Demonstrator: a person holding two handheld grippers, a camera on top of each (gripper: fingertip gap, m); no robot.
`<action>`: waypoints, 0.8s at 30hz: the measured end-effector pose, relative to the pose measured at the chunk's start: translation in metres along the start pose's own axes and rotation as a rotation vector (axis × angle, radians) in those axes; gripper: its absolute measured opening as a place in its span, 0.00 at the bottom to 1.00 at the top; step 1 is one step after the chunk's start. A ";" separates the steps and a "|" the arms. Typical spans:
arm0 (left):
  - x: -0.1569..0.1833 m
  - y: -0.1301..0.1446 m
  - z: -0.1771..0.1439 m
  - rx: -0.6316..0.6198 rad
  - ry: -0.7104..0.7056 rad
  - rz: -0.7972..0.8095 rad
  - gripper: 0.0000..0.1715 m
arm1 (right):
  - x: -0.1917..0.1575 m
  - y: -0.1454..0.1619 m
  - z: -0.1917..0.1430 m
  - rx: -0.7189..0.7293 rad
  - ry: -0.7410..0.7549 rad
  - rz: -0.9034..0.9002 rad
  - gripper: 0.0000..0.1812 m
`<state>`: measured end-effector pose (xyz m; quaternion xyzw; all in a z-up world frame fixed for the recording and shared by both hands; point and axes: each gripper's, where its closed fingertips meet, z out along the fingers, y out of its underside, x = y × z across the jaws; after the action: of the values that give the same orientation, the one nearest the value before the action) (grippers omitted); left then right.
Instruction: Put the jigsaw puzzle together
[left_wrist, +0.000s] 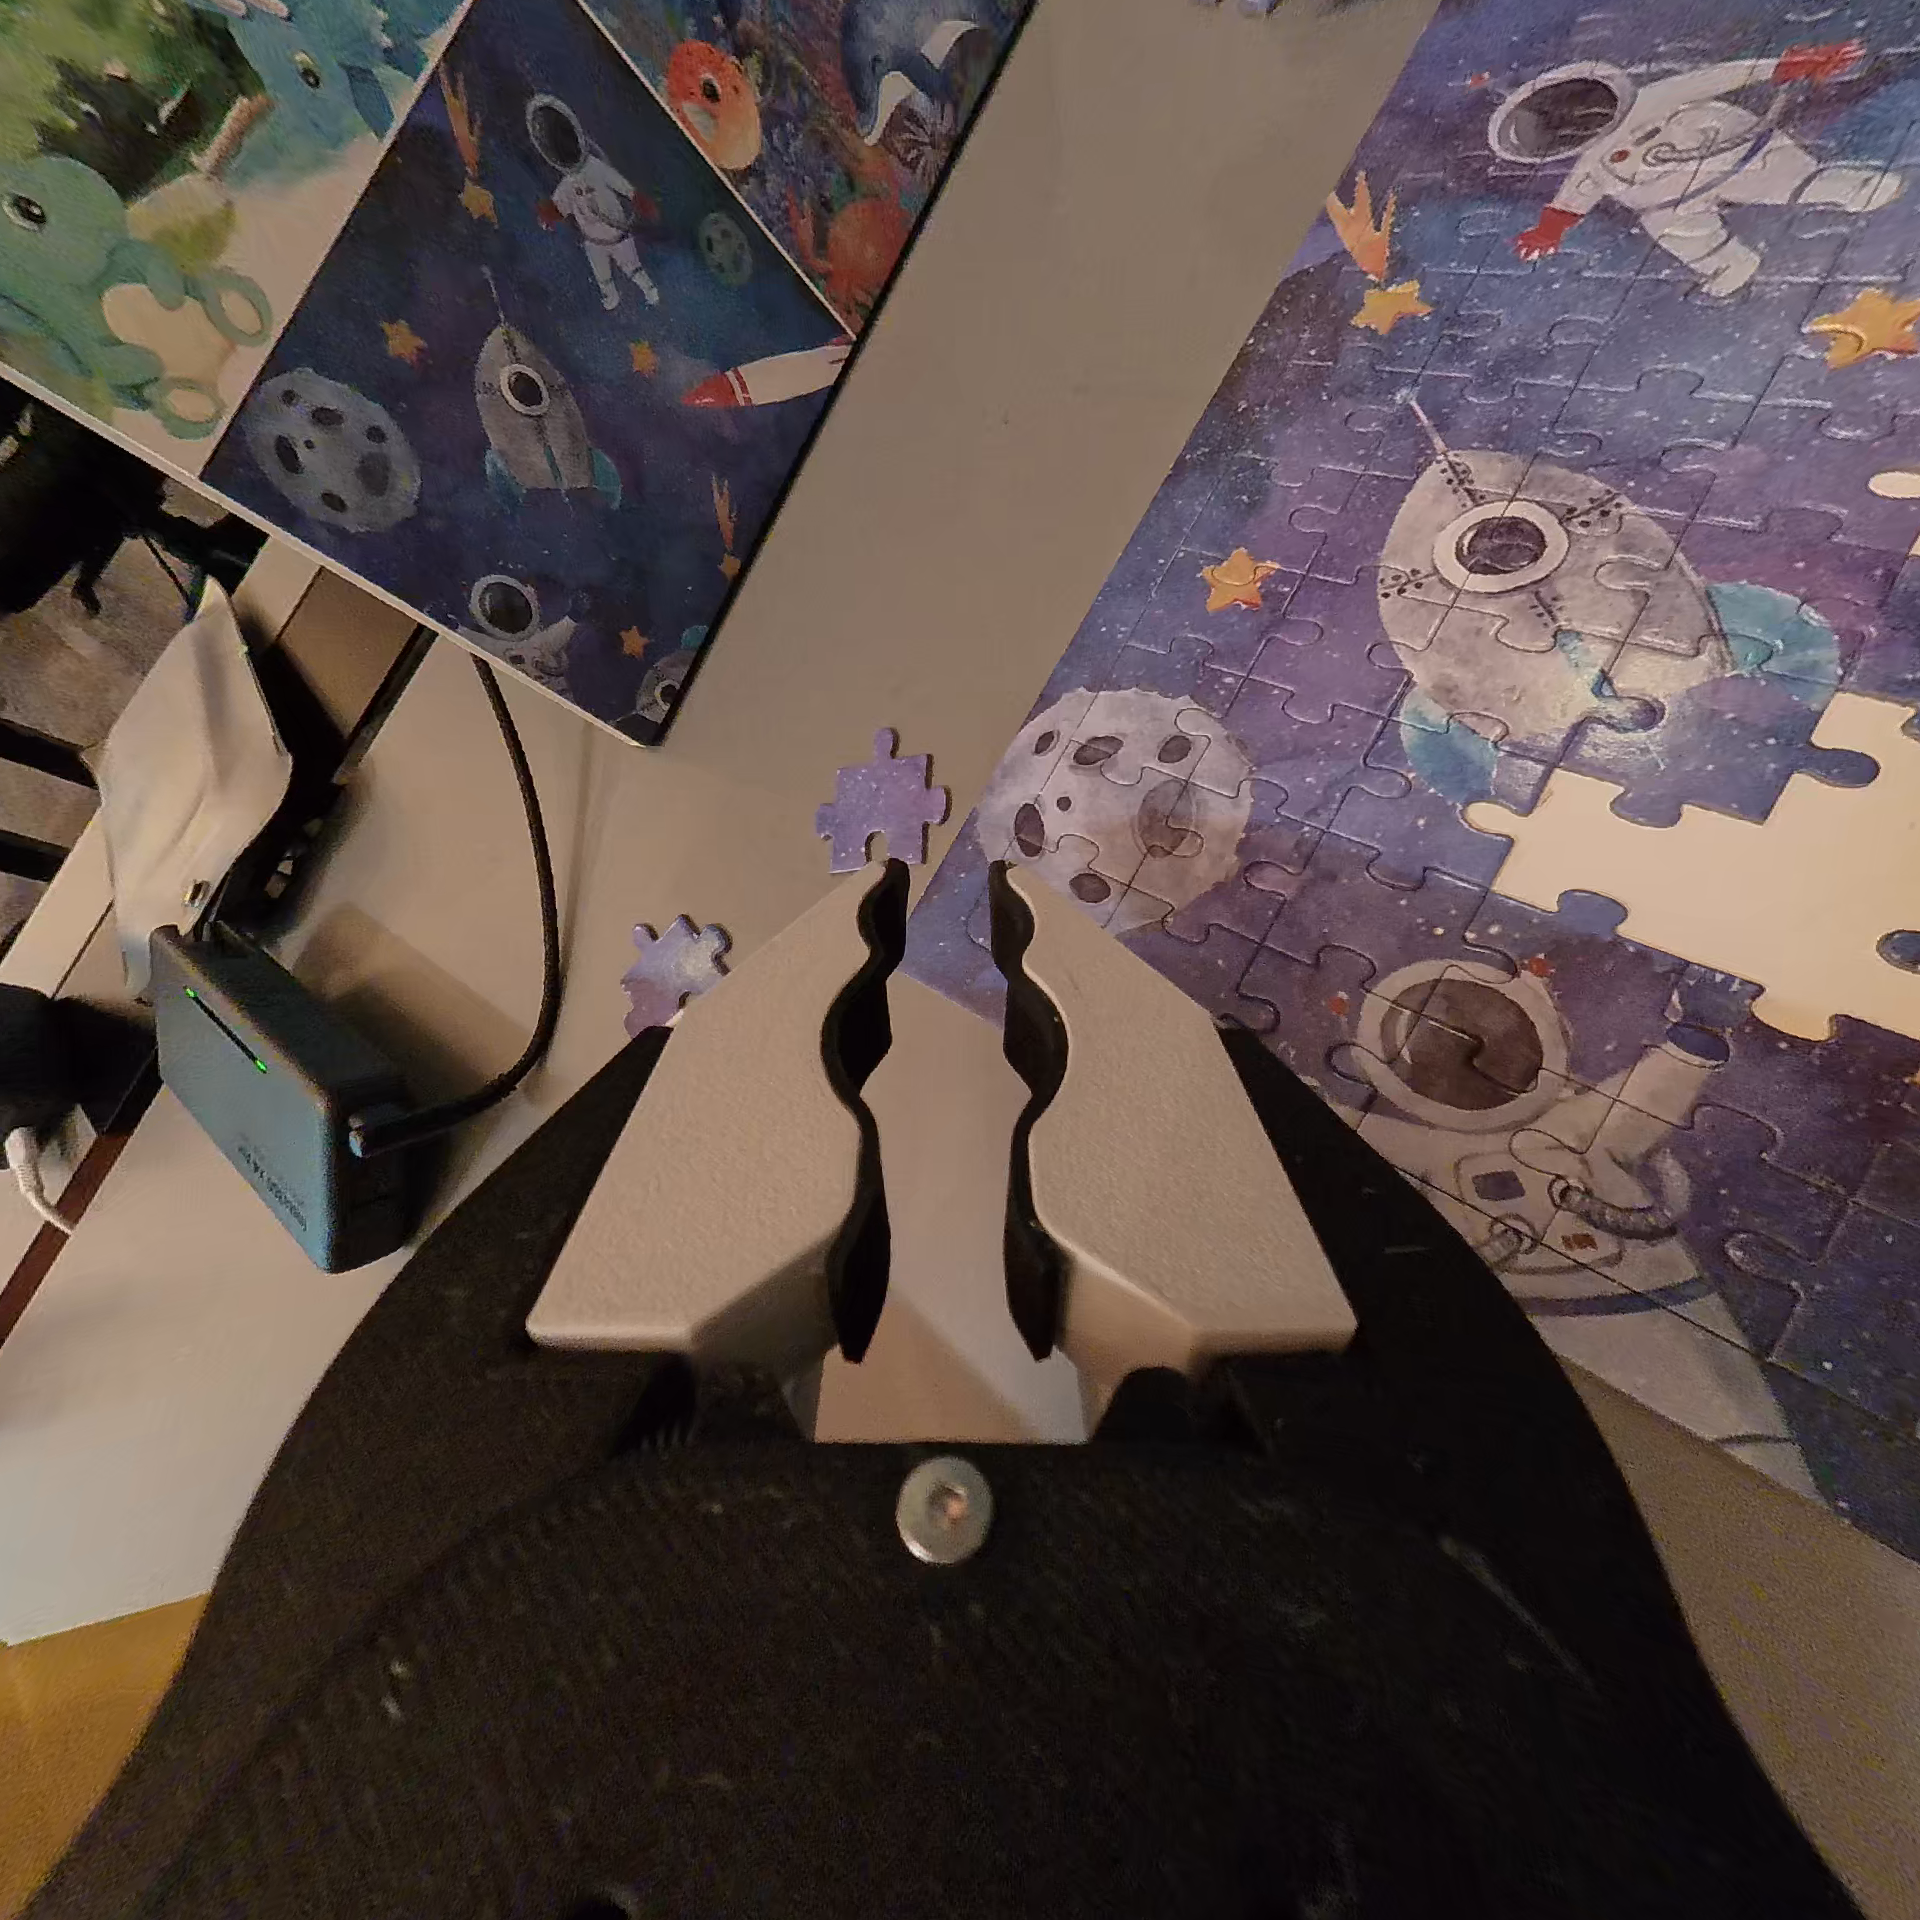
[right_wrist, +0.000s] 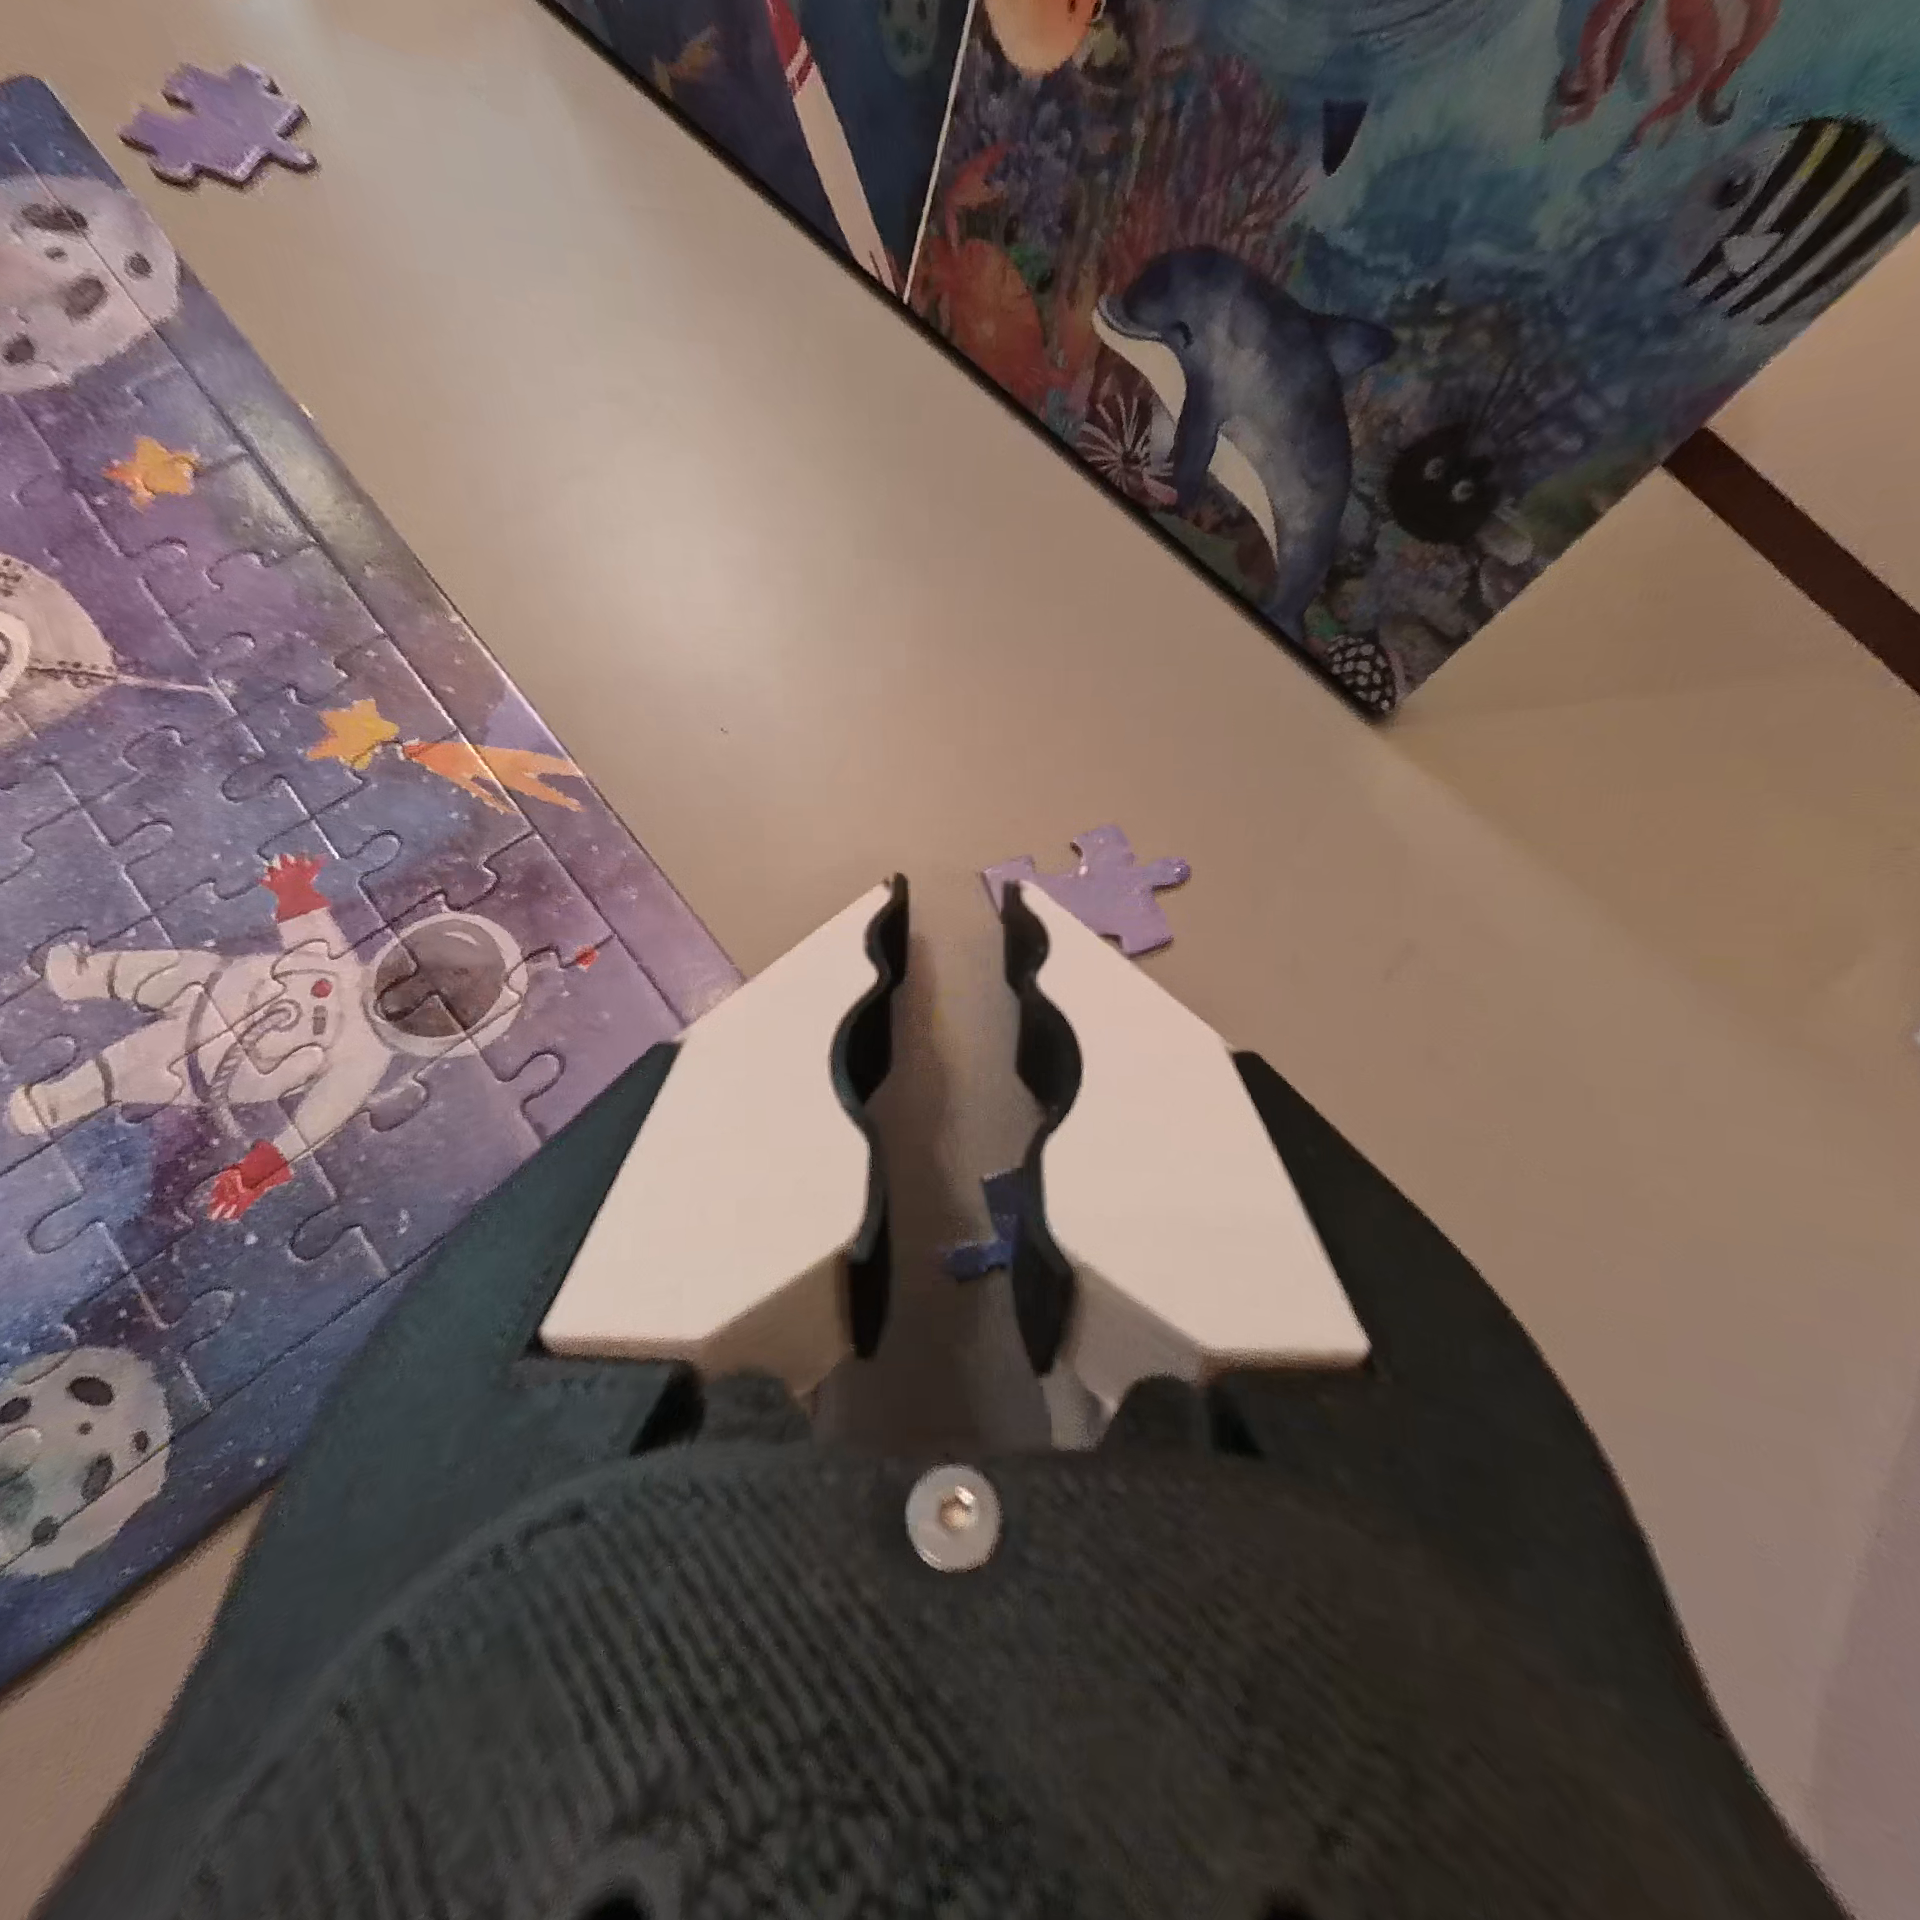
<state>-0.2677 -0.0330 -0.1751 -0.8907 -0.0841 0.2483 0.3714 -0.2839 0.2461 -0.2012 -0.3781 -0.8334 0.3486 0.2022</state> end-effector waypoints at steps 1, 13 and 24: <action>0.000 0.000 0.000 0.001 0.000 -0.001 0.08 | 0.000 0.000 0.001 -0.006 0.018 -0.011 0.11; 0.004 0.001 0.003 -0.004 0.015 0.000 0.08 | 0.019 0.001 0.016 0.013 0.031 0.124 0.28; 0.001 -0.002 -0.001 0.006 0.000 0.004 0.08 | 0.003 -0.009 0.009 0.065 -0.010 0.059 0.08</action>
<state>-0.2661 -0.0318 -0.1738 -0.8897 -0.0817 0.2492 0.3736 -0.2956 0.2398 -0.2007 -0.3940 -0.8112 0.3830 0.1999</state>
